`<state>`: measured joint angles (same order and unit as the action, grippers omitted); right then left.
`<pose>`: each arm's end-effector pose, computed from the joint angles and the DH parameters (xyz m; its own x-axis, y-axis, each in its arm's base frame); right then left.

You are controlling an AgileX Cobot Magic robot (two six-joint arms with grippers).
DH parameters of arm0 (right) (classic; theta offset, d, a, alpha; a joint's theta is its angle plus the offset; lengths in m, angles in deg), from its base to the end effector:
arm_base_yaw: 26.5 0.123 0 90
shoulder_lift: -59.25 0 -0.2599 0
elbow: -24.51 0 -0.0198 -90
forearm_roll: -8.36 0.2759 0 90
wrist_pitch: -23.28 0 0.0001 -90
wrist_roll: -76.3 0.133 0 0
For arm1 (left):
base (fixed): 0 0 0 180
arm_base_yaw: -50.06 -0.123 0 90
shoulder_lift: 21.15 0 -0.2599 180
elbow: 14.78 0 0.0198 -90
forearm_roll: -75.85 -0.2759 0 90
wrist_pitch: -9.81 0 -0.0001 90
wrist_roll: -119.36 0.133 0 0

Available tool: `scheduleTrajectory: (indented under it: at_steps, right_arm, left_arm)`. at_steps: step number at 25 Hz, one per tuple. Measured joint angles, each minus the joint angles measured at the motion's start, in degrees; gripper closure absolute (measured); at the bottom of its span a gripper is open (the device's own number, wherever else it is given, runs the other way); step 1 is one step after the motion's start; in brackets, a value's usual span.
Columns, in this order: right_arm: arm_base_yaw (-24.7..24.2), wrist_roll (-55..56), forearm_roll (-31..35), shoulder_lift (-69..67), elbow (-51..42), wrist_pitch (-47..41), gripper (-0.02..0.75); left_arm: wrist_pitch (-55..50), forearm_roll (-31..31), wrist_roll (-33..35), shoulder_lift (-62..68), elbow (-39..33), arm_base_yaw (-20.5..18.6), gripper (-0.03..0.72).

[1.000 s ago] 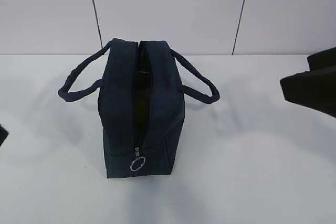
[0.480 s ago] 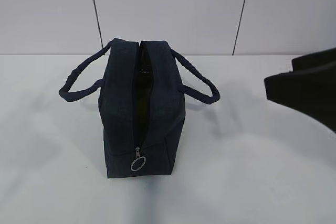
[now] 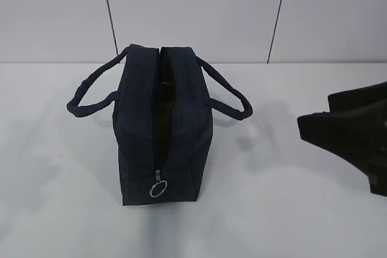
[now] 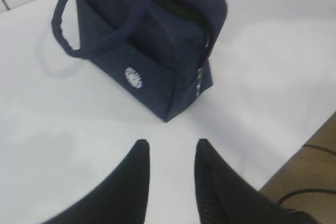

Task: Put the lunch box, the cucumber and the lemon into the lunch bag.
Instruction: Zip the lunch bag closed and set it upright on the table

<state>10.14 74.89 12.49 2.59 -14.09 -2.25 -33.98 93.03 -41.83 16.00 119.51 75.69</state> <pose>0.1965 0.1513 0.2665 -0.4347 -0.2729 -0.8582 -0.6008 0.7978 0.0506 0.1418 -0.0982 0.2585 -0.4563 0.3367 -0.8237 0.6270 0.7785 -0.0291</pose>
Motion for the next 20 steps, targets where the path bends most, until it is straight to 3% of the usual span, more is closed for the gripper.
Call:
scheduleTrajectory:
  at_steps: [3,6,11,14,20]
  right_arm:
    - [0.0,0.0,0.0,-0.4,0.0,2.45,0.338]
    - [0.0,0.0,0.11,-2.12,0.0,3.02,0.338]
    - [0.0,-0.11,2.11,-6.71,-0.14,4.44,0.338]
    - [0.0,-0.11,2.53,-8.3,-1.27,10.28,0.338]
    - [0.0,-0.11,8.09,-9.39,-8.62,19.74,0.338]
  left_arm:
    - [0.88,-7.44,0.21,0.74,-0.9,0.0,0.477]
    - [1.89,-10.54,0.26,3.3,-0.9,0.0,0.477]
    - [5.71,-6.97,0.34,10.61,-0.9,0.0,0.477]
    - [11.04,-3.33,0.34,14.81,-0.9,0.0,0.475]
    - [16.77,-2.72,0.52,20.75,-1.02,0.0,0.442]
